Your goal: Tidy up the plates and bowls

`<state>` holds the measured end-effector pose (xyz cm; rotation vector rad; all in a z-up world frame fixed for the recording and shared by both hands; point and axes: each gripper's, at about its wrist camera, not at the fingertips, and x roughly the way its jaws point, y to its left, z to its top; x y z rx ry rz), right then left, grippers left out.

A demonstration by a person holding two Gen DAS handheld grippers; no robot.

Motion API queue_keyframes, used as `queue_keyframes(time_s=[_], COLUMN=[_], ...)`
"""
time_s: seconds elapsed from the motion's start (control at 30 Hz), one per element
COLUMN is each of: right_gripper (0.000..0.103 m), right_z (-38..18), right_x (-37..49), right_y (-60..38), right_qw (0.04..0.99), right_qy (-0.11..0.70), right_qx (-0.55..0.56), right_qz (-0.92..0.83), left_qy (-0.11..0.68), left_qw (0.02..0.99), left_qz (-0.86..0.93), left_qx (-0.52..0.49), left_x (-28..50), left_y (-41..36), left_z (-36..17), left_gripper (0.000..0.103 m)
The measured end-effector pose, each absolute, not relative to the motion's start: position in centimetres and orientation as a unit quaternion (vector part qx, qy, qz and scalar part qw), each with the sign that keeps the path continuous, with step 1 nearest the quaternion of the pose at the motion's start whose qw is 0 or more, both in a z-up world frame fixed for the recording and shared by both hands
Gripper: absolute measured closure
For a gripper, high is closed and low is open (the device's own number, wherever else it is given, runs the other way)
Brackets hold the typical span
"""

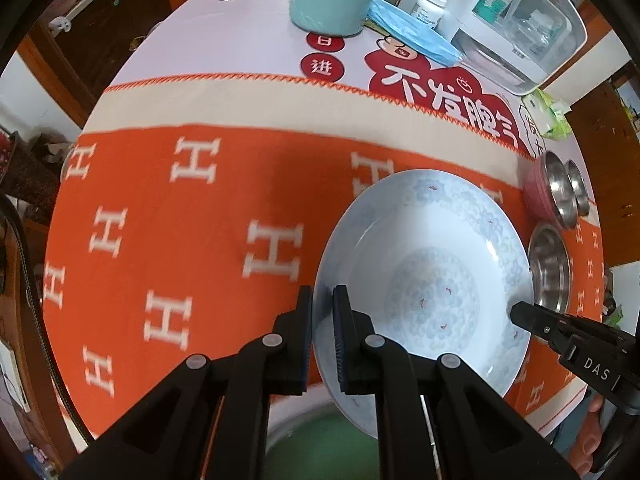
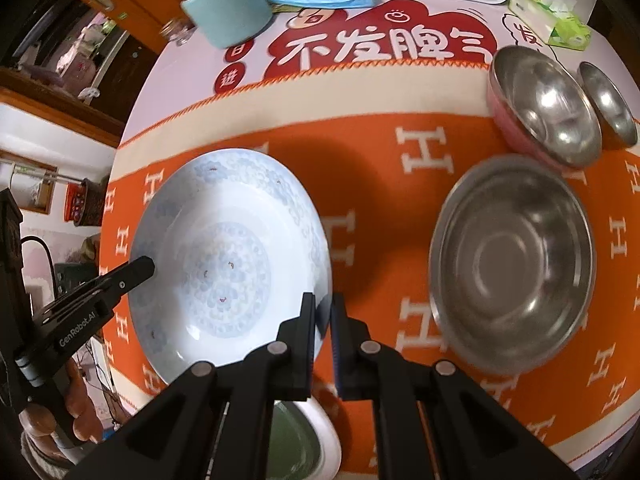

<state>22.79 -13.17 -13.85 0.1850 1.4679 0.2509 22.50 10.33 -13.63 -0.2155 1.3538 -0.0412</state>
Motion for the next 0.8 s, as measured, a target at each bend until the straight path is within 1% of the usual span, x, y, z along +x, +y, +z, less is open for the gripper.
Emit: queue_keyframes(time_s=[0.37, 0.53, 0.8], right_gripper=[0.096, 0.096, 0.095], right_z=[-12.8, -13.7, -16.5], right_x=[14.5, 10.8, 6.8], right_y=[-11.4, -10.7, -10.3], right_qw=[0.739, 0.742, 0.729], right_qy=[0.657, 0.655, 0.67], right_qx=[0.061, 0.047, 0.041], right_qz=[0.134, 0.134, 0.13], left_qy=[0.62, 0.619, 0.639], left_qw=[0.777, 0.781, 0.767], left_qz=[-0.009, -0.008, -0.015], left_qx=[-0.108, -0.081, -0.065], left_x=[12.6, 8.7, 5.7], left_y=[12.3, 12.2, 12.1], left_z=[-12.5, -13.4, -16.0], left_gripper=[0.096, 0.096, 0.096])
